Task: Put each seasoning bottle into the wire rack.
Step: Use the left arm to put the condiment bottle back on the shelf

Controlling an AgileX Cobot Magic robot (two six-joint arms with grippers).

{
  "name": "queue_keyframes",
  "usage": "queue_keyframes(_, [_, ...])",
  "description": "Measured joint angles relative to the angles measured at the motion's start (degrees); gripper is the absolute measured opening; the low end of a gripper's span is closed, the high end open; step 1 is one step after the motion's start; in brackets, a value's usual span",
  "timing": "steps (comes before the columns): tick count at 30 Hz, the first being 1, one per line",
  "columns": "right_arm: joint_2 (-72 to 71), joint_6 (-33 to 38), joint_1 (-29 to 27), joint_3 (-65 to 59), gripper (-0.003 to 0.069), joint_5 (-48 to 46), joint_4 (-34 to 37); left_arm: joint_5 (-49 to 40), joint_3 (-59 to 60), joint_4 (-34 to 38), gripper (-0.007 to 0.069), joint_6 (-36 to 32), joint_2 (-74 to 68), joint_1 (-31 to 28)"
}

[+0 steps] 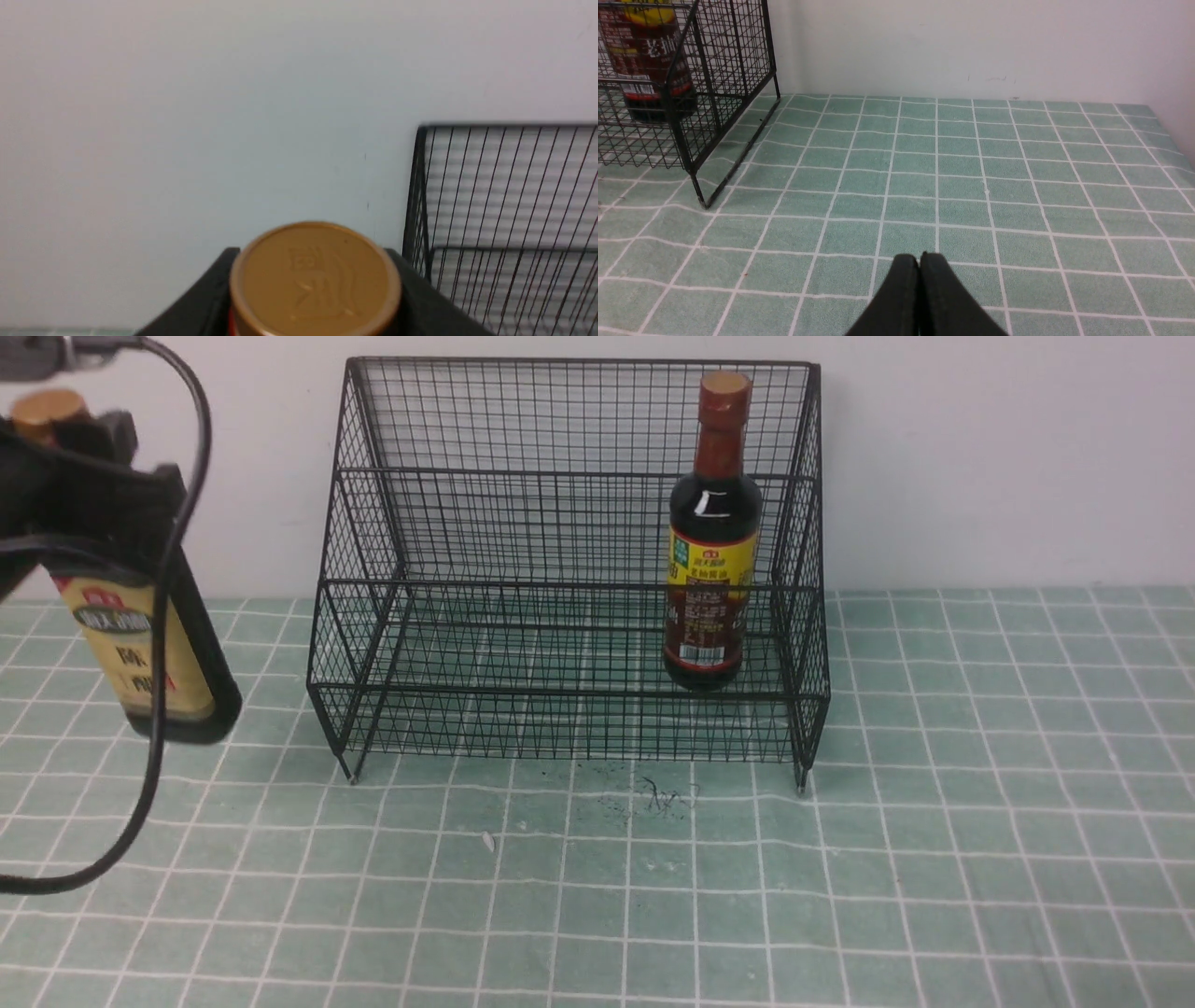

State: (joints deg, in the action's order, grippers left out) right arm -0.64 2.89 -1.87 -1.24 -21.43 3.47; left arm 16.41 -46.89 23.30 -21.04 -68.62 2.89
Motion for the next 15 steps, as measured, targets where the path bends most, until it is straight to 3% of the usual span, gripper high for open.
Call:
queue_keyframes(7, [0.00,-0.06,0.00,0.00,-0.0013,0.00,0.00,2.09,-1.10,-0.06,0.0307,1.34,4.43,7.24])
queue_keyframes(15, [0.00,-0.06,0.00,0.00,-0.0013,0.00,0.00,9.43,-2.65,2.43,0.0307,1.76,-1.85,15.08])
